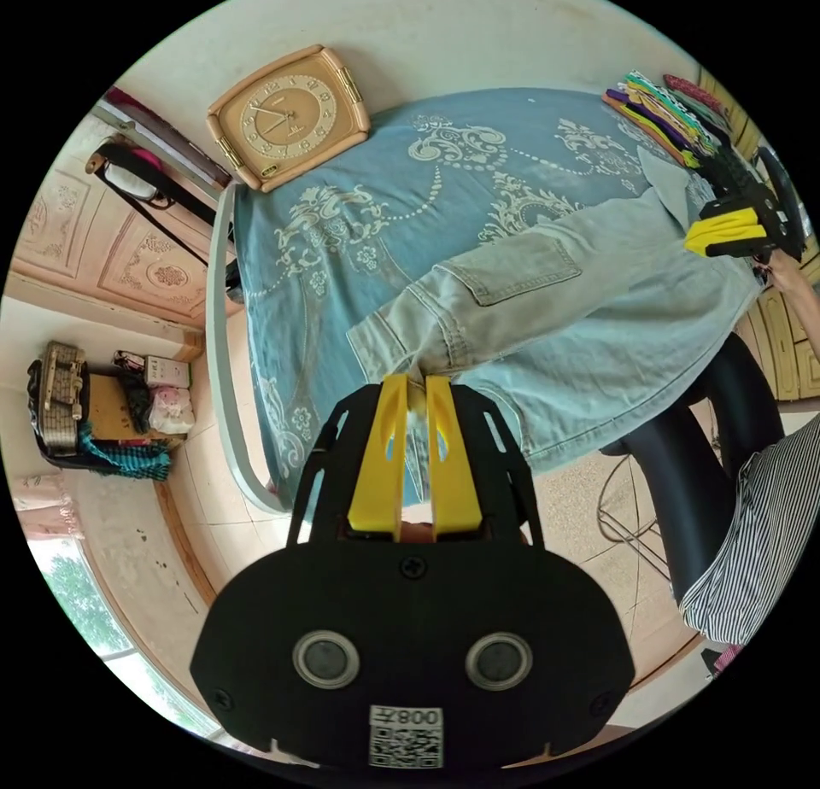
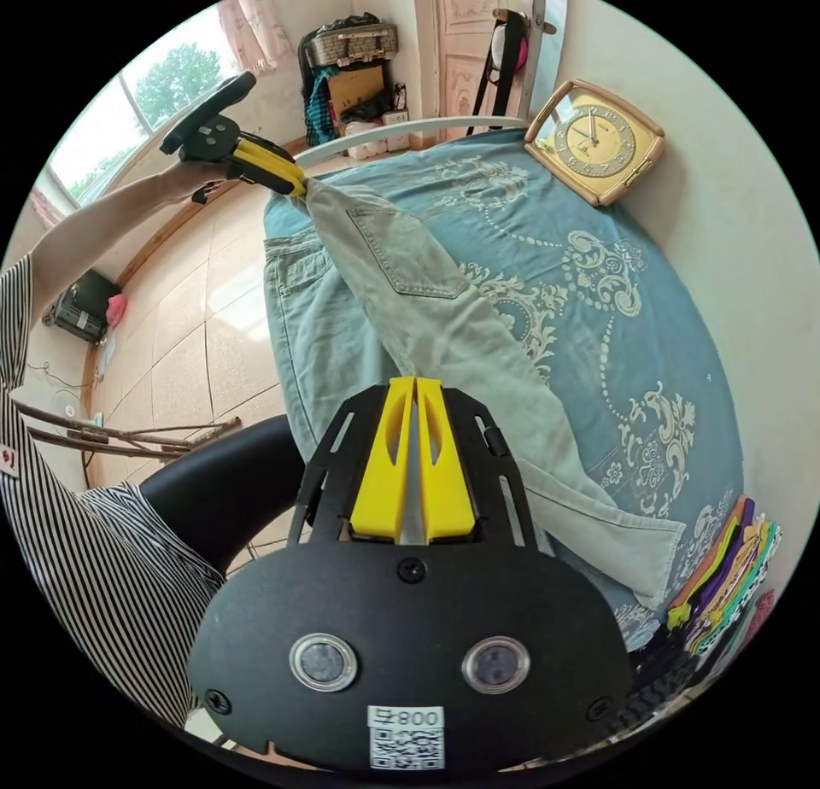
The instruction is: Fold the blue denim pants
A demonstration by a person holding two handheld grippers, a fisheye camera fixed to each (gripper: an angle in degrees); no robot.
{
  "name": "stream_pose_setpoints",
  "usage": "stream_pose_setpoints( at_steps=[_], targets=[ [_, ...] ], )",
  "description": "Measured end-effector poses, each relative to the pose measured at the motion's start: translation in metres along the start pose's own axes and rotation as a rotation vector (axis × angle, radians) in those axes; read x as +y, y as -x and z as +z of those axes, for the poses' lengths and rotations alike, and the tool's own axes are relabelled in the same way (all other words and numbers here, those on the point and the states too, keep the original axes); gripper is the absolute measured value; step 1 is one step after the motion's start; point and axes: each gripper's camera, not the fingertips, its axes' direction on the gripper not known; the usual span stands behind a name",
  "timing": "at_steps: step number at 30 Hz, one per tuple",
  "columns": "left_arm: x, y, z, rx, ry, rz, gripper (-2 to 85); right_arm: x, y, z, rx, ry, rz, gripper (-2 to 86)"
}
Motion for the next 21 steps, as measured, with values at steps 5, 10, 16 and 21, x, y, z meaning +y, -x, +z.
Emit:
stream_pose_setpoints(
  at_steps=[5, 10, 16, 21],
  targets=[
    [0.063, -0.020, 0.009, 0.029, 0.056, -0.003, 1.1, 0.010, 0.031, 0.018, -0.043, 0.049, -0.006, 0.2],
    [0.122, -0.032, -0.001, 0.037, 0.055, -0.008, 1.1, 0.015, 0.061, 0.027, -0.072, 0.075, -0.044, 0.2],
    [0.176, -0.047, 0.001, 0.030, 0.095, 0.002, 1.1, 0.017, 0.089, 0.054, -0.112, 0.120, -0.074, 0.2],
    [0.211, -0.064, 0.014, 0.037, 0.148, 0.009, 1.1, 0.016, 0.098, 0.080, -0.124, 0.168, -0.063, 0.3]
  ],
)
